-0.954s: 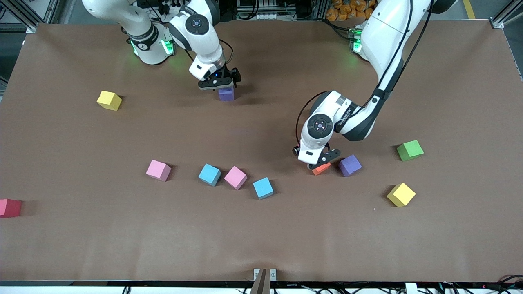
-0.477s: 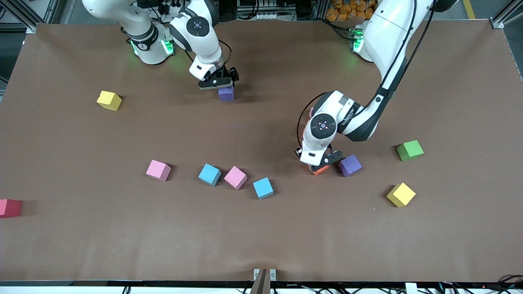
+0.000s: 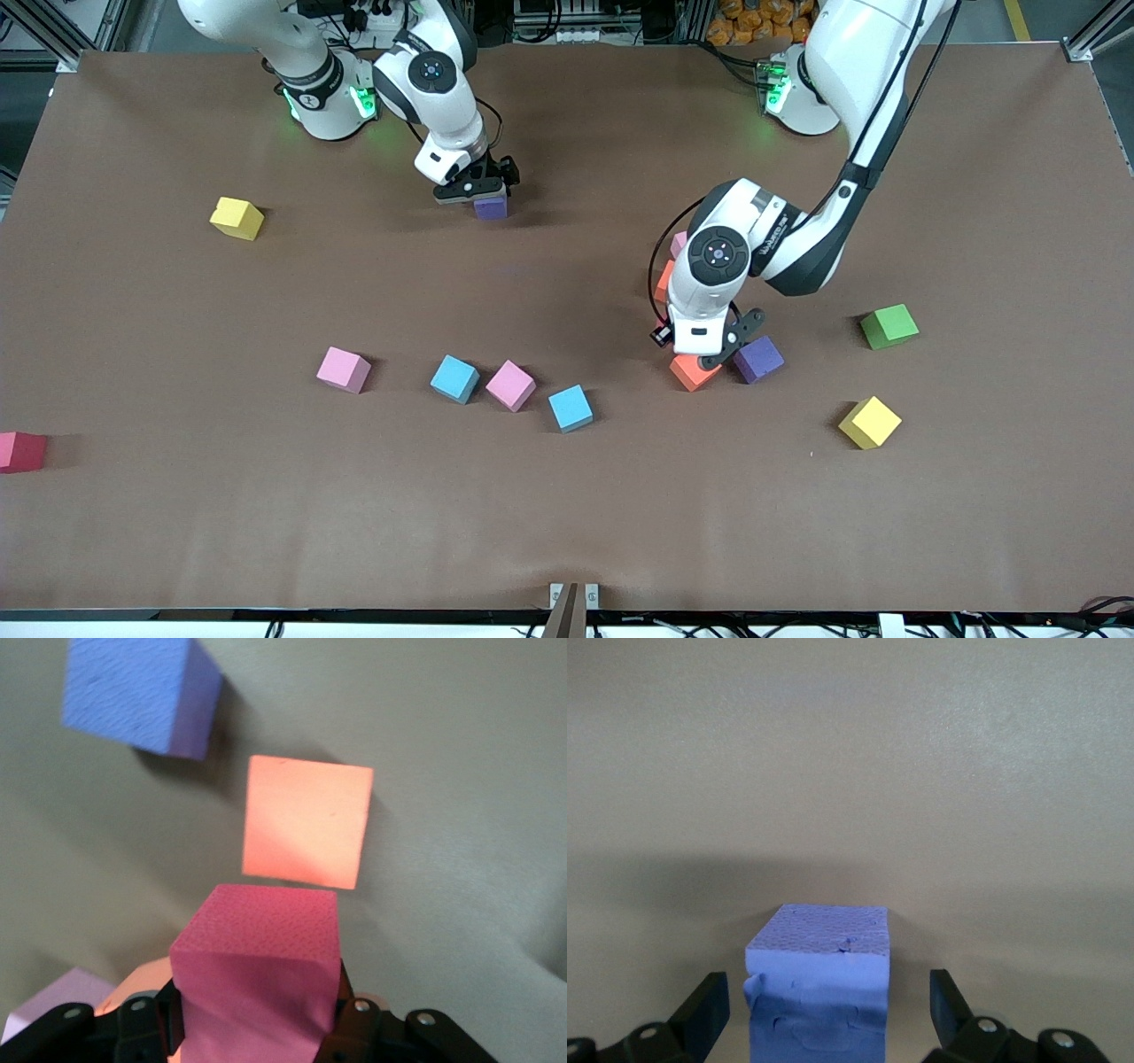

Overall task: Form number 2 with 11 blocks
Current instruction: 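Grasp the purple cube with the right gripper while the left gripper grasps magenta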

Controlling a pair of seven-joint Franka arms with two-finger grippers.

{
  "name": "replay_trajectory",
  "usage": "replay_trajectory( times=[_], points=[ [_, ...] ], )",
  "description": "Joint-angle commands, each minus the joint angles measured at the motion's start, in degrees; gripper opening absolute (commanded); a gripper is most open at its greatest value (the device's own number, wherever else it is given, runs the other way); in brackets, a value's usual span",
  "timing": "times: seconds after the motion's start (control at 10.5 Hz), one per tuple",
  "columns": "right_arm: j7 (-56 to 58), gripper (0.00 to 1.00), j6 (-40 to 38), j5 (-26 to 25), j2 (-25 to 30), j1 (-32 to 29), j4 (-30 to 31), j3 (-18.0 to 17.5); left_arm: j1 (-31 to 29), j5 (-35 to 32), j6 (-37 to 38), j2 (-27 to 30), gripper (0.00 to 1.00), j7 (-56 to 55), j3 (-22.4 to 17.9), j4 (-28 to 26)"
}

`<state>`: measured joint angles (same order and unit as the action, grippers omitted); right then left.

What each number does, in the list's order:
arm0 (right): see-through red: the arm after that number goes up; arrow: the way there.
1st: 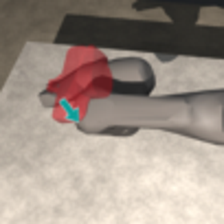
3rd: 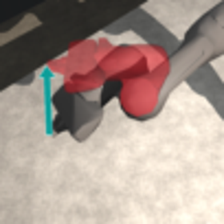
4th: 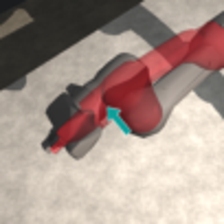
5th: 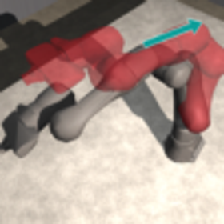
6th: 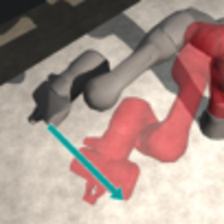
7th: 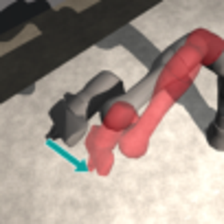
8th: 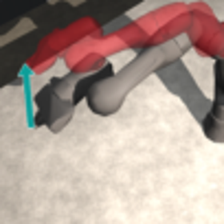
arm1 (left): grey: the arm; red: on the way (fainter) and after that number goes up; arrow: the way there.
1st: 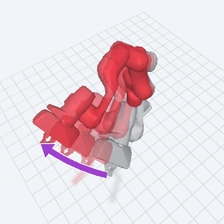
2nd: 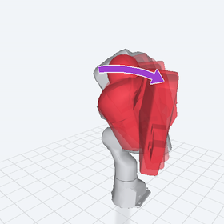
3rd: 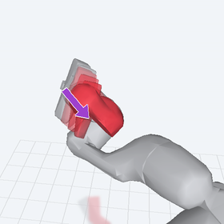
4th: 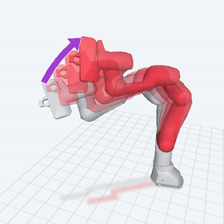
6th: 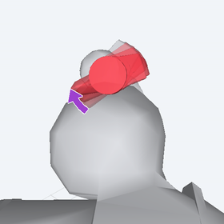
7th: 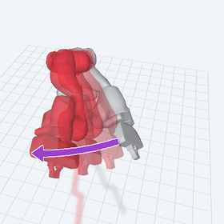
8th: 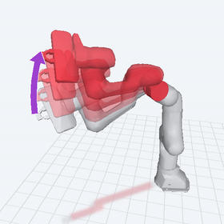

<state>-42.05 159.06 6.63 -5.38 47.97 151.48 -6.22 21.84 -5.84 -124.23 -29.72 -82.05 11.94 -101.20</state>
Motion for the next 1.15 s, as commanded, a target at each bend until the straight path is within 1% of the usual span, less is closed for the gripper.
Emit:
replay_trajectory(
  times=[0.0, 0.1, 0.38, 0.48, 0.57, 0.76, 1.05],
  points=[
    [0.1, 0.79, 0.9, 0.3, 0.2, 0.5, 0.9, 0.2, 0.7, -1.2, 2.2, 1.5, 0.0, -8.8, 0.4, -0.9],
    [0.1, 0.7, 1.0, 0.3, -0.2, 0.5, 0.9, 0.2, 0.7, -1.0, 2.2, 1.6, 0.0, -11.4, 0.5, -1.0],
    [0.0, 0.33, 0.6, 0.4, -0.4, 0.1, 0.7, 0.6, 0.6, -0.8, 2.2, 2.0, 0.0, -15.1, 2.0, -1.4],
    [-0.1, 0.23, 0.4, 0.6, -0.4, 0.1, 0.6, 0.6, 0.6, -0.8, 2.2, 2.5, 0.0, -15.6, 2.5, -1.8],
    [-1.1, 0.2, 0.3, 0.8, -0.3, 0.1, 0.3, 0.7, 0.6, -0.8, 2.2, 3.1, 0.0, -15.7, 2.6, -2.5],
    [-5.6, 0.19, 0.3, 0.8, -0.2, 0.6, -0.1, 0.5, 0.6, -0.7, 1.8, 4.9, 0.0, -17.5, 2.7, -4.7],
    [-7.5, 0.17, 0.1, 0.8, 0.5, 0.6, -0.1, 0.3, 0.1, -0.5, 1.5, 7.4, 0.0, -18.8, 3.4, -7.1]
  ],
)
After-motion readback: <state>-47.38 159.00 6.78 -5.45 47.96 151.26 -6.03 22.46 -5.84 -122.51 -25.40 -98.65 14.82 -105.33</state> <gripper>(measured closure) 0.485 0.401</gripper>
